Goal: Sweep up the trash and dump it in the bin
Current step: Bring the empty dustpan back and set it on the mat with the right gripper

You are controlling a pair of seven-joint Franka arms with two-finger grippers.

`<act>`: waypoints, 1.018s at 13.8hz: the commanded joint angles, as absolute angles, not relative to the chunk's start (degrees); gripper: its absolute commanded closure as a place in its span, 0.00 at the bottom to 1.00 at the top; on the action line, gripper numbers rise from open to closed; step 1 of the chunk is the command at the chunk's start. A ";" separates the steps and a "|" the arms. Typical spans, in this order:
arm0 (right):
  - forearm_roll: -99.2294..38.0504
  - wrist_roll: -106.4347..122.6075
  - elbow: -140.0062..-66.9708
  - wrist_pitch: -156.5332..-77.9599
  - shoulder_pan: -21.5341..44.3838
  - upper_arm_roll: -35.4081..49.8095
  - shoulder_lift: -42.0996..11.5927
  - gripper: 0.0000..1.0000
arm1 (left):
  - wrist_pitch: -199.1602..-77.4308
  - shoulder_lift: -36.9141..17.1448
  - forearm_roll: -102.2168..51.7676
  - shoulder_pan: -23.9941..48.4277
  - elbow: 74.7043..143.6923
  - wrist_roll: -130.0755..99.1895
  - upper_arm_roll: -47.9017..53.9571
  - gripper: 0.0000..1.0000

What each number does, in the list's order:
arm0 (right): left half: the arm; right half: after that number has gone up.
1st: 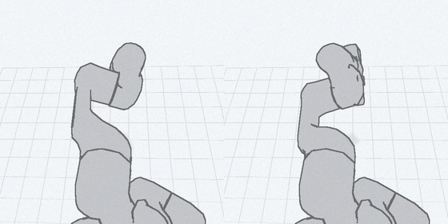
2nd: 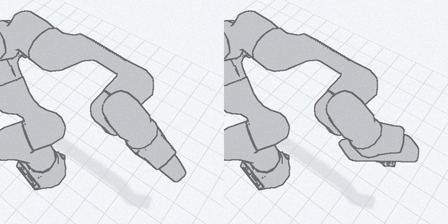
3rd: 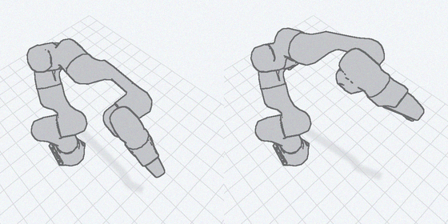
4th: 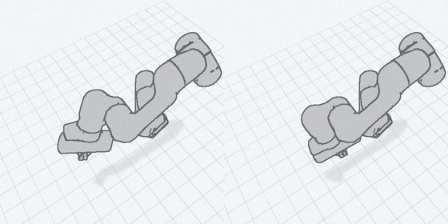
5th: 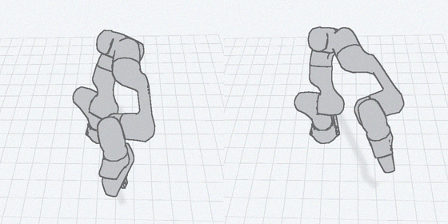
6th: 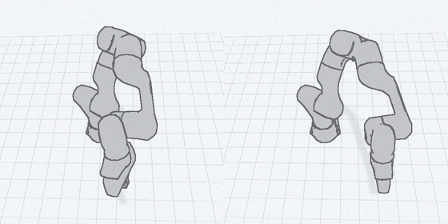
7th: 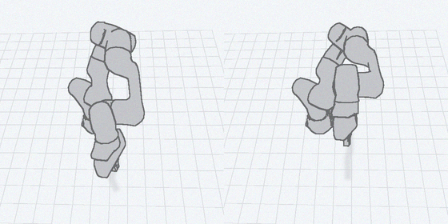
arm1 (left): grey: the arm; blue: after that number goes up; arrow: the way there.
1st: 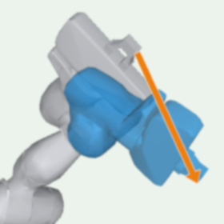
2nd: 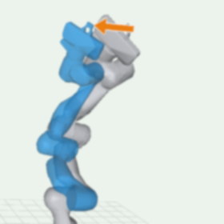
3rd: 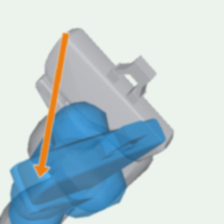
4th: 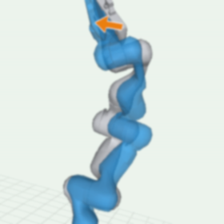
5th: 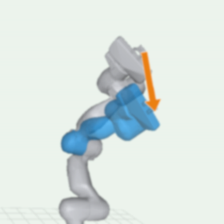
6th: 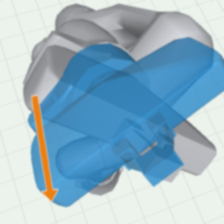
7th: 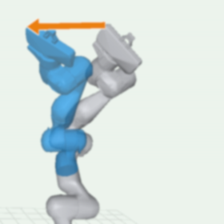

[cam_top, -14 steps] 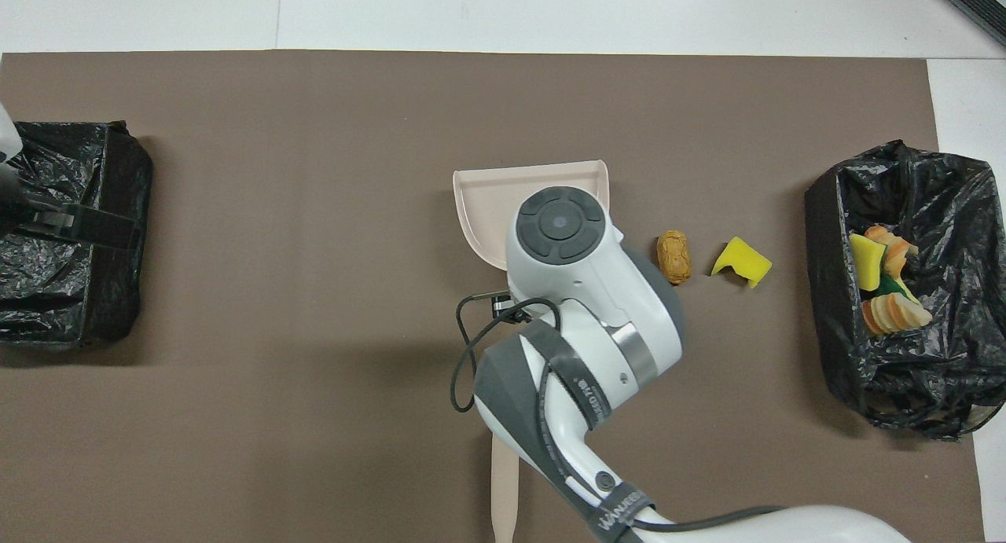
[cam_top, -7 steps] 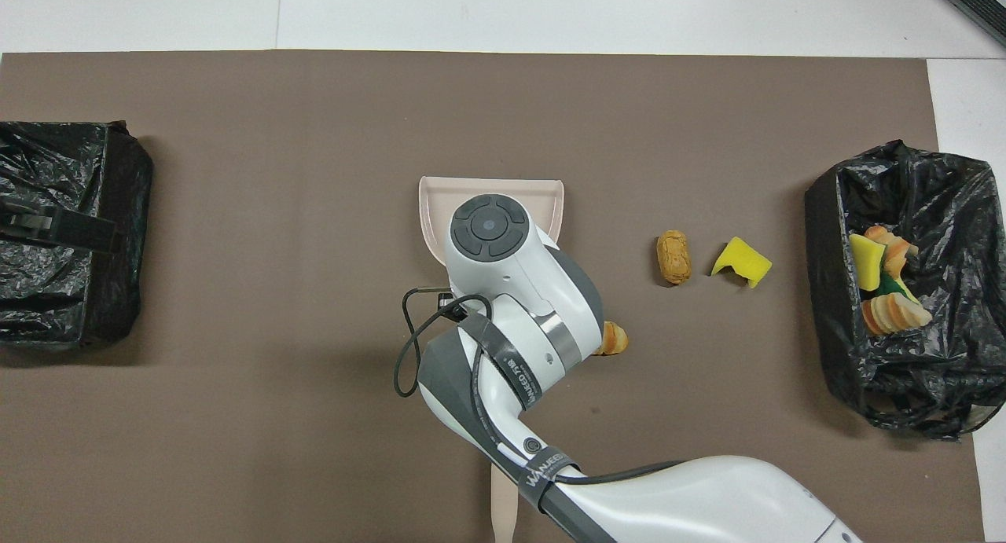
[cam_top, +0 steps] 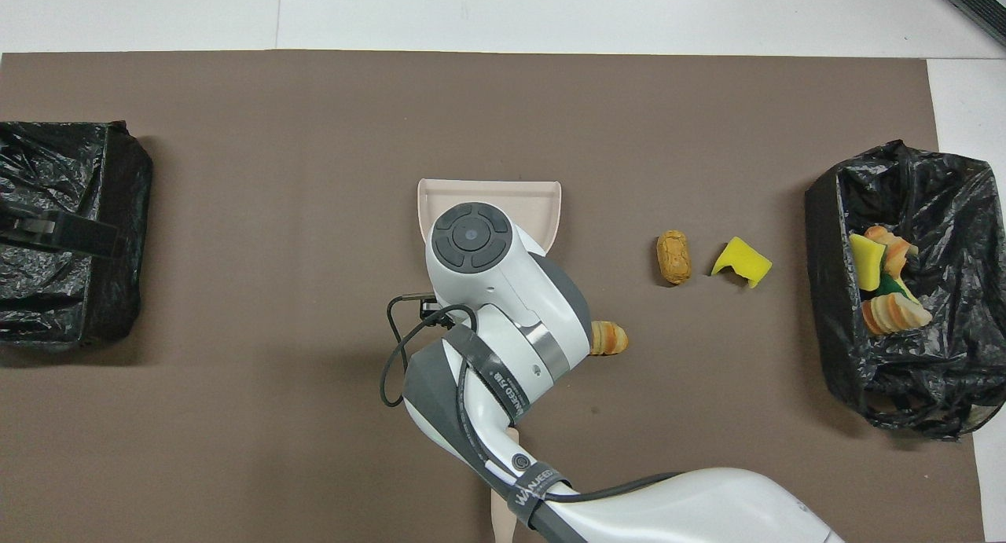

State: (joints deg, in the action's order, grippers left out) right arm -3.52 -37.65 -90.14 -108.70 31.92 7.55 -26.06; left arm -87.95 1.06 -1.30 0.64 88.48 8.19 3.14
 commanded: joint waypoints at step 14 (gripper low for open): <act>-20.29 -35.67 -131.80 -115.82 40.32 7.56 4.46 0.00 | -86.66 1.23 0.26 6.24 87.80 6.25 -1.14 0.00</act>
